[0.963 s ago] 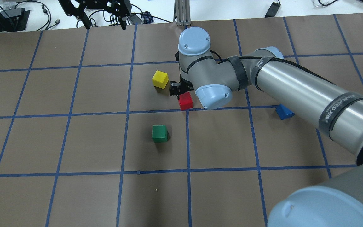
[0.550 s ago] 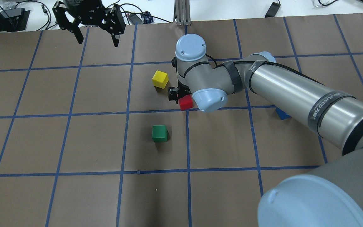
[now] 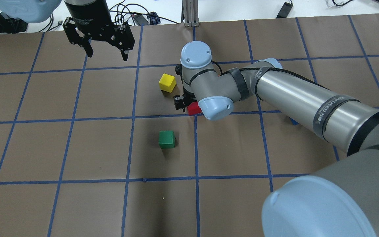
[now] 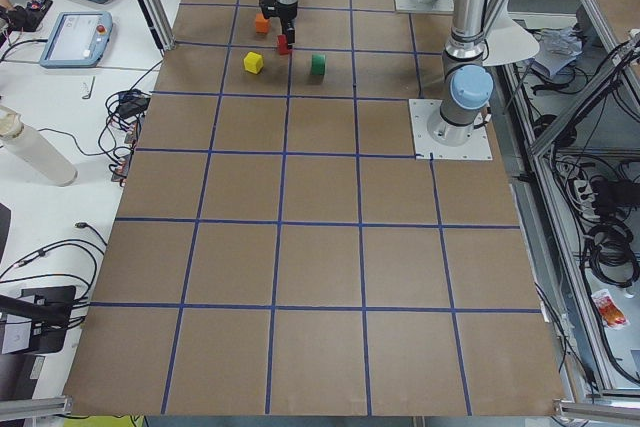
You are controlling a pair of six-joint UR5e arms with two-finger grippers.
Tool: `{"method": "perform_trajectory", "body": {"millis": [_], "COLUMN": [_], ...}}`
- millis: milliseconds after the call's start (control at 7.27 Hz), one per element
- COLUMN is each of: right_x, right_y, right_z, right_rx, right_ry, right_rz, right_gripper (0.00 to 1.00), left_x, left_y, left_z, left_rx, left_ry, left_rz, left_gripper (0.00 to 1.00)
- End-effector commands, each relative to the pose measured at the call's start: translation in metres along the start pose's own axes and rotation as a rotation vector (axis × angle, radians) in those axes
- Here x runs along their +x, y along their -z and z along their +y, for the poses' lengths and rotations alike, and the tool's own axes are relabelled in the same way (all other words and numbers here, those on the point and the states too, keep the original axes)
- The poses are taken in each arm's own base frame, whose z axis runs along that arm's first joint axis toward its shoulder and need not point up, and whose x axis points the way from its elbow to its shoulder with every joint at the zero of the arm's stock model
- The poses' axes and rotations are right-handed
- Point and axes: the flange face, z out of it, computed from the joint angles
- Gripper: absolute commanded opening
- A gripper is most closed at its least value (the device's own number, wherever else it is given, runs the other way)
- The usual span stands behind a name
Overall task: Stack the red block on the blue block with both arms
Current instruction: 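Close the right gripper on the red cube and lift it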
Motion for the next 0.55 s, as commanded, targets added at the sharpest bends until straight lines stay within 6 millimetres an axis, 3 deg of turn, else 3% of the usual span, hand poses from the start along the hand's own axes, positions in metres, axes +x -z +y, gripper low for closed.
{"method": "perform_trajectory", "body": {"millis": [0, 138, 275, 413], "right_x": [-0.001, 0.001, 0.001, 0.015], "right_y": [0.003, 0.006, 0.02, 0.046], "right_z": [-0.001, 0.0, 0.0, 0.003], "right_rx": [0.004, 0.0, 0.012, -0.001], "right_ry": [0.001, 0.0, -0.002, -0.02], "right_rz": [-0.004, -0.001, -0.001, 0.012], "right_gripper": [0.02, 0.0, 0.0, 0.0], "left_x": [0.0, 0.002, -0.002, 0.0], "left_y": [-0.001, -0.003, -0.005, -0.006], "left_z": [0.007, 0.012, 0.014, 0.014], "left_rx": [-0.001, -0.007, -0.011, -0.01], "left_ry": [-0.008, -0.008, -0.005, -0.008], "left_rz": [-0.003, -0.003, -0.002, -0.001], "left_gripper": [1.0, 1.0, 1.0, 1.0]}}
